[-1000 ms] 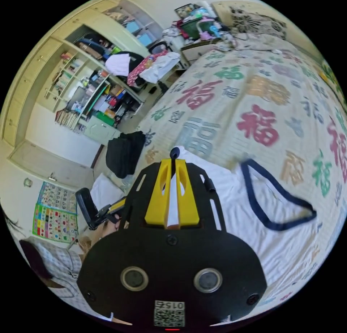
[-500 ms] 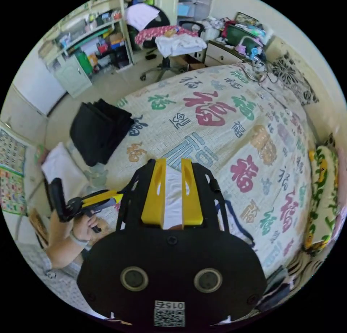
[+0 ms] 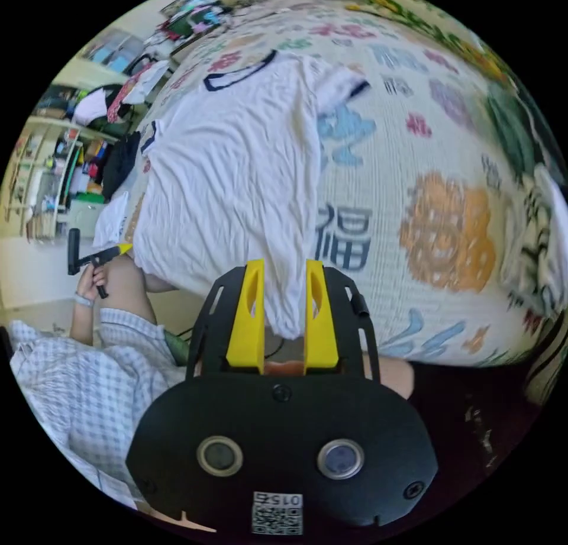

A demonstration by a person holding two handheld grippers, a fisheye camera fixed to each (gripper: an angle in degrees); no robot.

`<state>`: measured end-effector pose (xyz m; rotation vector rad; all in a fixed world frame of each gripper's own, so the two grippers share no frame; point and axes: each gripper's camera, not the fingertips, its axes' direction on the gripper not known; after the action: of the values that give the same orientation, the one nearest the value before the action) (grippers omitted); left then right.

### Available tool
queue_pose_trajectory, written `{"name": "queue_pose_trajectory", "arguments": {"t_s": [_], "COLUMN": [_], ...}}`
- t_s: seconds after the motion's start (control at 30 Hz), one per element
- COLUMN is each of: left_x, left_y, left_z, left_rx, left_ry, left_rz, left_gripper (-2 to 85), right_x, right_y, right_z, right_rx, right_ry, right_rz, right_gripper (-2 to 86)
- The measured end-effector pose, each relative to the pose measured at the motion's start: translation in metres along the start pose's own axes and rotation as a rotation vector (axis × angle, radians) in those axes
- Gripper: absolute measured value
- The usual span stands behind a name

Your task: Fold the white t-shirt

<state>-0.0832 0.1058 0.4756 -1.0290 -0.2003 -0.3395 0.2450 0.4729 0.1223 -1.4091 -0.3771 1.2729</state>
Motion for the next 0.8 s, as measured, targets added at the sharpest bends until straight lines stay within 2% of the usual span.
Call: {"name": "queue_pose_trajectory", "arguments": {"t_s": [0.17,0.2,0.27,0.3,0.37,0.47,0.67,0.8], "left_x": [0.037,0.045,0.052,0.055,0.061,0.066,0.075,0.090], "left_y": [-0.001,0.003,0.011,0.019,0.035,0.059,0.094,0.108], "left_z": [-0.004,-0.008,-0.012,-0.019,-0.035,-0.060,-0.090,-0.097], "left_rx": [-0.093,-0.111,-0.158,-0.158,-0.128,-0.088,-0.019,-0.062], "left_ry": [-0.178,-0.195,-0.140,-0.125,-0.159,-0.171,-0.131,-0.124], "left_rz": [0.079,0.099,0.110,0.099,0.087,0.053,-0.023,-0.054], "left_gripper": [8.1,4.0,1.2,0.6,0.1,-0.2,-0.3,0.0], "right_x": [0.040,0.046,0.053,0.055,0.060,0.070,0.096,0.104], "right_y": [0.036,0.040,0.047,0.053,0.066,0.095,0.136,0.156], "right_z": [0.039,0.041,0.044,0.045,0.045,0.043,0.055,0.071], "right_rx": [-0.036,-0.028,-0.048,-0.068,-0.067,-0.022,0.052,0.056], "right_ry": [-0.121,-0.096,-0.072,-0.134,-0.161,-0.124,-0.191,-0.166], "right_rz": [0.081,0.094,0.094,0.061,0.050,0.051,0.121,0.142], "right_gripper": [7.9,4.2,1.2,0.4,-0.2,-0.4,-0.1,0.0]}}
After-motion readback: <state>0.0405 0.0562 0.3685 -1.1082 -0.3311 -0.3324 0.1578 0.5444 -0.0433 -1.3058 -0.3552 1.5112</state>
